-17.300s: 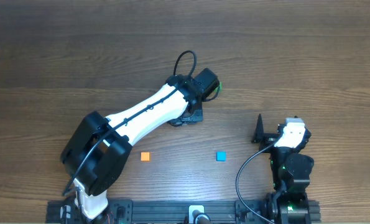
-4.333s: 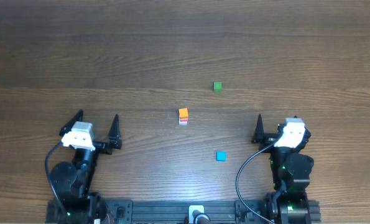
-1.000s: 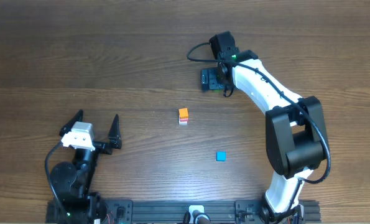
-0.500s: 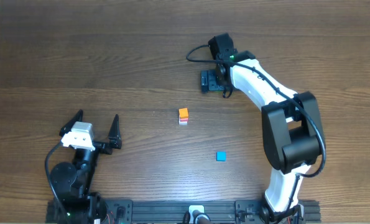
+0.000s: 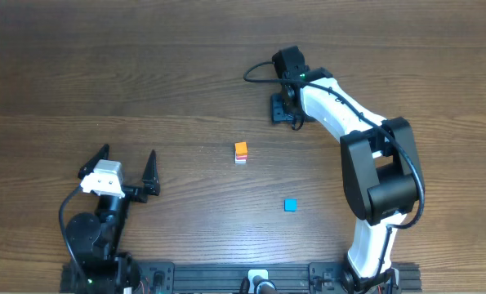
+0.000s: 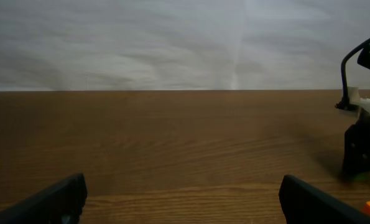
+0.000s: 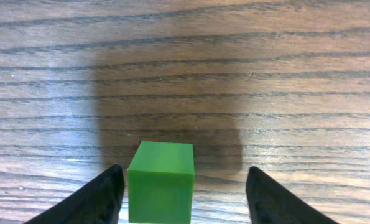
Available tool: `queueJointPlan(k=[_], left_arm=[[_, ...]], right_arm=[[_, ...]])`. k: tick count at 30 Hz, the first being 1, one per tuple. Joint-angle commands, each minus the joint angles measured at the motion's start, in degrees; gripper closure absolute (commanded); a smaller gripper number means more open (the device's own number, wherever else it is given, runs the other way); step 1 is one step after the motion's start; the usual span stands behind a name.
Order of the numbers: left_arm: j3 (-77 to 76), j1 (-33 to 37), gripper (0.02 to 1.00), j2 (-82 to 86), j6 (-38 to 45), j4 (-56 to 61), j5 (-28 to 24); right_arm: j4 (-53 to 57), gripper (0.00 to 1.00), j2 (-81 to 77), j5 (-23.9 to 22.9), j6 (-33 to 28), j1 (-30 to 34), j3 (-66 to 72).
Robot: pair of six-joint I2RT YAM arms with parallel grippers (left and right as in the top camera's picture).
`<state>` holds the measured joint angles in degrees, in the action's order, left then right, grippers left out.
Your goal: Stack Cubes
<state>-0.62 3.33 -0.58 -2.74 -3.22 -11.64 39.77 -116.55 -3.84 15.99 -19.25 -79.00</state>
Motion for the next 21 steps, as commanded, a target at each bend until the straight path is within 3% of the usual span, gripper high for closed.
queueJointPlan(k=[1,21], left_arm=[[0.28,-0.22,0.018,0.42,0.83,-0.02,-0.55],[0.28,-0.22,0.018,0.42,0.83,-0.02,-0.55]], right_arm=[[-0.39,0.408,-0.59,-0.07,-0.17,-0.79,-1.46],[-0.39,0.570,-0.63,-0.07,-0.17,-1.22,-1.46]])
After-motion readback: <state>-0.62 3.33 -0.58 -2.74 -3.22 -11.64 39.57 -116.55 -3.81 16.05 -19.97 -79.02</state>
